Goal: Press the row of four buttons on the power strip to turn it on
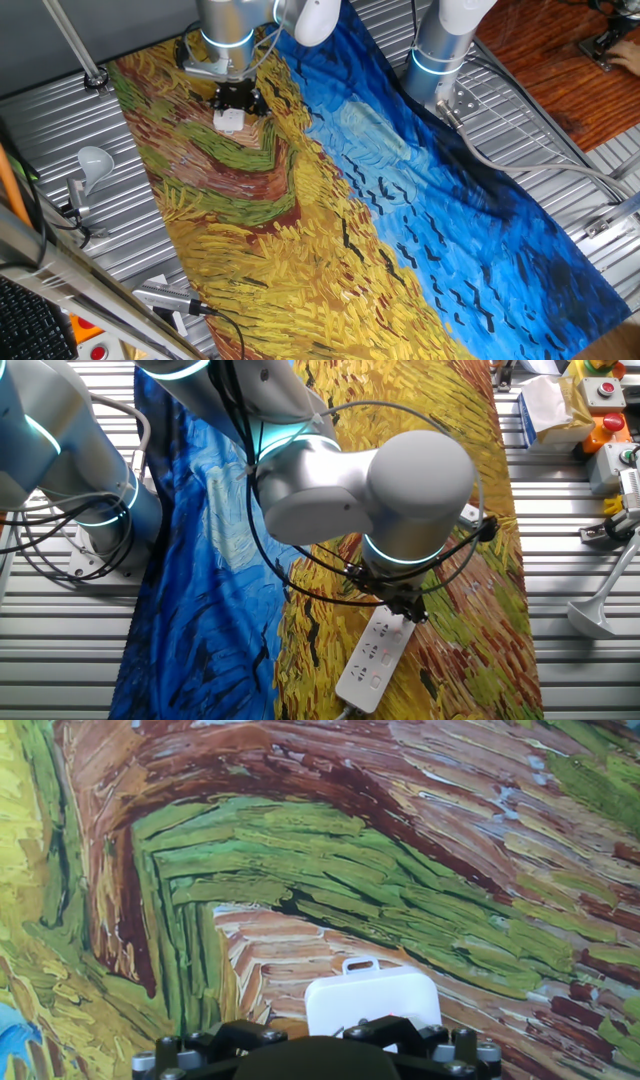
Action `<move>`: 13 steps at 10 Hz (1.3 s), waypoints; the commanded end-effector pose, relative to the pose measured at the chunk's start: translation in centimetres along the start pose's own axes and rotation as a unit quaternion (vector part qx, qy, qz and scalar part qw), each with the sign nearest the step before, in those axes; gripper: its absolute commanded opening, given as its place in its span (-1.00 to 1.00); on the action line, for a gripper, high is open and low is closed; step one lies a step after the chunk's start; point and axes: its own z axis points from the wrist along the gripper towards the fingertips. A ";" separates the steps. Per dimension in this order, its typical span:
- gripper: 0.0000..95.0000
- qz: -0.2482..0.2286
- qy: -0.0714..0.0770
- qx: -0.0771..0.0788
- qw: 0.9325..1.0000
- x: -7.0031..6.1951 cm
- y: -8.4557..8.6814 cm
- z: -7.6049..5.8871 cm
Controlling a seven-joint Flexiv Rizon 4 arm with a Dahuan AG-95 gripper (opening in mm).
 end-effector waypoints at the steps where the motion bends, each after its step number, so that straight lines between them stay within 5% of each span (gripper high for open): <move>1: 1.00 -0.003 -0.003 0.000 1.000 0.0 -0.1 1.4; 13: 1.00 -0.006 0.000 0.006 1.000 -0.2 -0.1 2.6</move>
